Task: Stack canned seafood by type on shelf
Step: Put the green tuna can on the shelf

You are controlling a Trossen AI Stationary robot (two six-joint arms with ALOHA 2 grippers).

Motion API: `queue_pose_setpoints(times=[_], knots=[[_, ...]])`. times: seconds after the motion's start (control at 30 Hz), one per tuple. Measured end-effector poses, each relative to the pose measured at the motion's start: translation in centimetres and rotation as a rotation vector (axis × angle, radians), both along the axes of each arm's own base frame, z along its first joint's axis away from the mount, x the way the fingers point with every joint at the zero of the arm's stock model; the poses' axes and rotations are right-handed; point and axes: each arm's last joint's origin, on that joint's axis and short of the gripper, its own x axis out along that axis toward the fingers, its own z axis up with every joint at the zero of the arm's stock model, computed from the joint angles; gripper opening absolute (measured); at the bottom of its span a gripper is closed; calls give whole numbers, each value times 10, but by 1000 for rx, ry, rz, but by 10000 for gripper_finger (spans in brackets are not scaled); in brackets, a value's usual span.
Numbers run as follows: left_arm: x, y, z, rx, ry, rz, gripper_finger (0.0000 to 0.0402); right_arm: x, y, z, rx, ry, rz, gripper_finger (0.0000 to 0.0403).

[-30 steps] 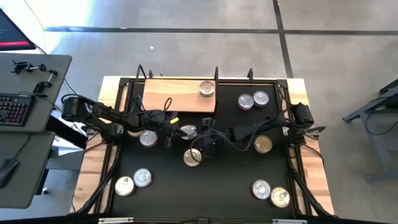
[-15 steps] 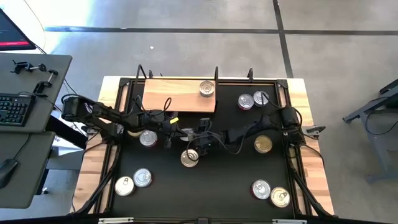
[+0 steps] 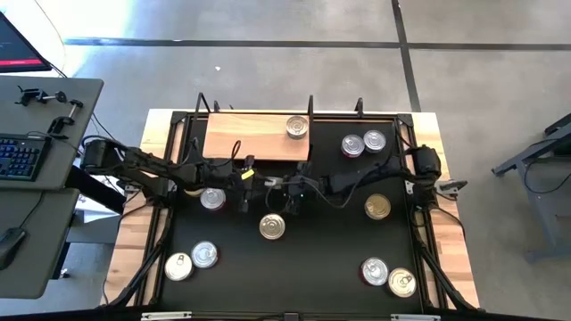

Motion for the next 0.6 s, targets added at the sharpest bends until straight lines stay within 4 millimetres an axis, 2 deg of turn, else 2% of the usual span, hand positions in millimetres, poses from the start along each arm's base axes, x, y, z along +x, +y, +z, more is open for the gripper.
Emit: queue_pose_setpoints(times=[0.13, 0.3, 0.47, 0.6], knots=[[9, 1, -6, 50, 46, 48, 207, 1, -6, -2, 48, -3, 13, 123], [16, 6, -19, 148, 116, 177, 224, 1, -6, -2, 43, -5, 19, 123], [23, 6, -28, 148, 174, 170, 215, 1, -3, -3, 46, 1, 36, 123], [26, 7, -32, 135, 199, 179, 170, 2, -3, -2, 44, -6, 33, 123]])
